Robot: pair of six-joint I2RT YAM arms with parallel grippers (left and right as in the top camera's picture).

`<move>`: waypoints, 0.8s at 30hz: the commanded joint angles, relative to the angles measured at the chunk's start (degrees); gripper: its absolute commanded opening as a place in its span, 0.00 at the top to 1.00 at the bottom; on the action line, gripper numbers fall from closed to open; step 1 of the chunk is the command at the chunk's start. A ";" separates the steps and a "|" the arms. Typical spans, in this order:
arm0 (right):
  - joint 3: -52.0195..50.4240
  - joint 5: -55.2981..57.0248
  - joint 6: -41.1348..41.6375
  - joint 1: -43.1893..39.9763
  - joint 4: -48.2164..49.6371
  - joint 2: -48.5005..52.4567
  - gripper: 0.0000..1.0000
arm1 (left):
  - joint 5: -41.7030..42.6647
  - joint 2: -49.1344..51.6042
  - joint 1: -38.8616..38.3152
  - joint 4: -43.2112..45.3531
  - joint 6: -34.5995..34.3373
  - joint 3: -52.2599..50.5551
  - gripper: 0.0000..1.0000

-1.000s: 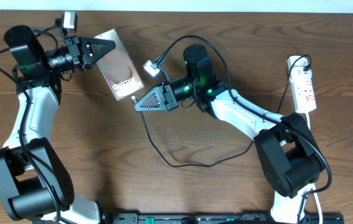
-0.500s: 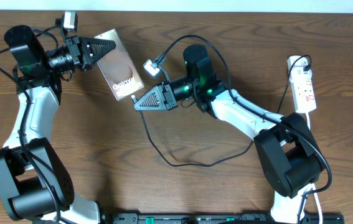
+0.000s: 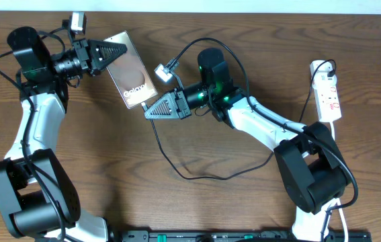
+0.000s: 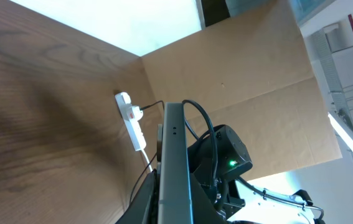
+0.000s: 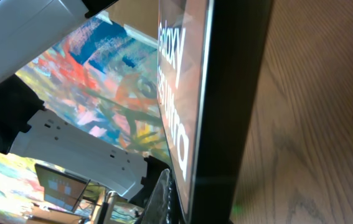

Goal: Plug charger to phone and switch on socket

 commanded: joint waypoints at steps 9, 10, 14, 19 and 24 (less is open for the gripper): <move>0.55 0.44 0.24 -0.22 0.35 -0.57 0.99 | 1.57 -0.13 -0.22 0.46 0.76 0.52 0.92; 0.55 0.44 0.24 -0.33 0.35 -0.57 0.99 | 1.57 -0.13 -0.22 0.46 0.76 0.52 0.93; 0.55 0.44 0.24 -0.68 0.35 -0.57 0.99 | 1.57 -0.13 -0.22 0.46 0.79 0.52 0.92; 0.55 0.46 0.24 -0.68 0.35 -0.57 0.99 | 1.57 -0.13 -0.22 0.46 0.79 0.52 0.93; 0.55 0.44 0.24 -0.68 0.35 -0.57 0.99 | 1.60 -0.13 -0.22 0.46 0.79 0.52 0.93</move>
